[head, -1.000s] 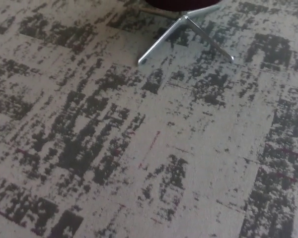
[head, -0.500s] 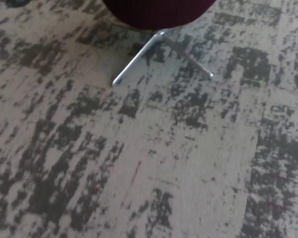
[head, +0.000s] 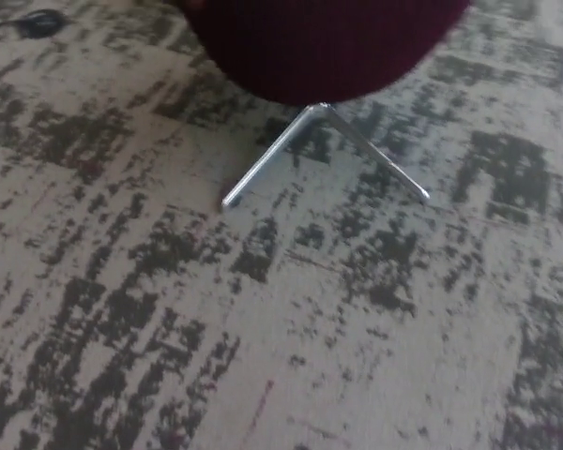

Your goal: The robot walks towards a chair and uses its right hand to push it from the side in an anticlockwise direction to rotate it

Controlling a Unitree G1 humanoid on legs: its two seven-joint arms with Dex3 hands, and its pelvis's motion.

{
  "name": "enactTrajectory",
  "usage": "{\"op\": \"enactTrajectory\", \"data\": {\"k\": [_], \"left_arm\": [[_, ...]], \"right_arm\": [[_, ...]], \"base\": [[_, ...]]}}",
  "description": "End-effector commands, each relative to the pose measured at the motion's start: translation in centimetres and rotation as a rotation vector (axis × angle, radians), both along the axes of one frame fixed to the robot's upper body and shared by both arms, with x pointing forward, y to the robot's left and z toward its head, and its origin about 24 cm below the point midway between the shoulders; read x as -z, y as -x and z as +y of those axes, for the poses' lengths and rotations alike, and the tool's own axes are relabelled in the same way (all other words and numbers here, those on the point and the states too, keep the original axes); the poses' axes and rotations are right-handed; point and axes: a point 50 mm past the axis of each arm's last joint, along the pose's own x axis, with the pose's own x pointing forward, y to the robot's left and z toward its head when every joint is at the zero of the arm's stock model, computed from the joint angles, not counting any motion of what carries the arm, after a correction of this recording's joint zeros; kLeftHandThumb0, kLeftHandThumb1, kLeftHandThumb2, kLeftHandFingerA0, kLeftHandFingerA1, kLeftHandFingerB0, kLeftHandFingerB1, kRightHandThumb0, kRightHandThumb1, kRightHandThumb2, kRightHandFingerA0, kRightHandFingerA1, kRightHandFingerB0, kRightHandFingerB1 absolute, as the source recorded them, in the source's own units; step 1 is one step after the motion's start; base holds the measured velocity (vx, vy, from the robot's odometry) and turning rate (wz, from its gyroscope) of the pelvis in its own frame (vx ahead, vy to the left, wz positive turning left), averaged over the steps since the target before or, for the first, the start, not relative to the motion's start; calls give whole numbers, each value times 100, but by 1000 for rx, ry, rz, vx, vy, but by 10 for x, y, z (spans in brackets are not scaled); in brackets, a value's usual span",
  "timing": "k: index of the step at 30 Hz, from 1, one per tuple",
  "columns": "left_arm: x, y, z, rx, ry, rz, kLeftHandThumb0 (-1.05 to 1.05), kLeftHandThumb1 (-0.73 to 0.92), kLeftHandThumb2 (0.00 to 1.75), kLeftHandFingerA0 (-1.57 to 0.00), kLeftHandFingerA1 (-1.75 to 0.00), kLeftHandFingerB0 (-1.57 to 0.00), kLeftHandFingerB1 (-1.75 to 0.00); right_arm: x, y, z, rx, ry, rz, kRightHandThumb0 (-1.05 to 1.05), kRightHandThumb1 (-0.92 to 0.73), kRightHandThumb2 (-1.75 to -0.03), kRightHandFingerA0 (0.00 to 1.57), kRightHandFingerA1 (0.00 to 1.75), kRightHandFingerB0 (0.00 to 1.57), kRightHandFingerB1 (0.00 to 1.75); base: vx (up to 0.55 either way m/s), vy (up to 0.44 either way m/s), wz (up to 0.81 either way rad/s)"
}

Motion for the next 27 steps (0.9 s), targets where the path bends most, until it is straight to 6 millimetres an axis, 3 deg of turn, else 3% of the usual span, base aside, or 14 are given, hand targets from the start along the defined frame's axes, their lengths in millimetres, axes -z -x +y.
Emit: {"op": "enactTrajectory", "data": {"k": [1, 2, 4, 5, 10, 11, 15, 16, 22, 23, 24, 25, 27], "left_arm": [[-1, -14, 0, 48, -6, -47, -65, 76, 63, -37, -50, -23, -33], [-1, -14, 0, 29, -6, -48, -66, 57, 93, -29, -57, -17, -46], [-1, -14, 0, 1, -6, -48, -66, 57, 93, -29, -57, -17, -46], [-1, -14, 0, 7, 0, -52, -65, 75, 62, -26, -47, -21, -33], [-2, -12, 0, 16, 10, -57, -65, 75, 62, -26, -47, -21, -33], [-1, -12, 0, -28, 29, -57, -70, 56, 93, -24, -55, -15, -45], [-1, -13, -1, -67, 28, -69, -64, 56, 90, -31, -56, -18, -46], [-2, -13, 0, -46, 22, -69, -62, 75, 62, -36, -49, -23, -34], [-2, -14, -1, -20, 13, -68, -61, 75, 62, -36, -49, -24, -34], [-2, -14, 0, -25, 17, -69, -66, 57, 92, -29, -56, -18, -46], [-2, -13, 0, -33, 21, -70, -66, 57, 92, -29, -56, -18, -46], [-2, -14, 0, -9, 9, -70, -64, 73, 62, -37, -49, -26, -33], [-2, -14, 0, -6, 7, -70, -64, 73, 62, -37, -49, -26, -33]], "right_arm": [[-2, 2, -1, -1, 6, -7, -51, -58, -89, 48, 70, 12, 43], [-2, 3, 0, 2, 4, -10, -51, -57, -86, 50, 71, 12, 42], [-2, 3, 0, 8, 0, -15, -51, -57, -86, 50, 71, 12, 42], [-1, 3, 0, 10, 1, -13, -43, -72, -63, 49, 63, 20, 28], [-1, 2, 0, 14, 1, -9, -43, -72, -63, 49, 63, 20, 28], [-1, 1, 0, 6, 4, -10, -39, -73, -62, 46, 60, 19, 28], [-1, 2, 1, 14, -5, -19, -39, -73, -62, 49, 53, 18, 28], [-1, 2, 1, 16, -7, -18, -42, -74, -64, 49, 57, 19, 29], [-1, 1, 0, 16, -4, -13, -42, -71, -63, 50, 55, 19, 29], [-1, 1, 0, 17, -4, -16, -46, -74, -63, 49, 59, 20, 30], [-1, 1, 1, 19, -5, -21, -46, -74, -63, 49, 59, 20, 30], [-2, 1, 1, 27, -24, -36, -42, -72, -64, 48, 56, 19, 29], [-2, 1, 1, 28, -27, -38, -42, -72, -64, 48, 56, 19, 29]], "base": [[344, -139, -11], [364, -85, -13], [288, -46, -19], [401, -3, -27], [533, 117, -22], [571, 187, 54], [540, 175, -17], [521, 152, 11], [416, -13, 14], [498, -148, 19], [612, -143, 38], [582, -358, -98], [453, -185, 42]]}}
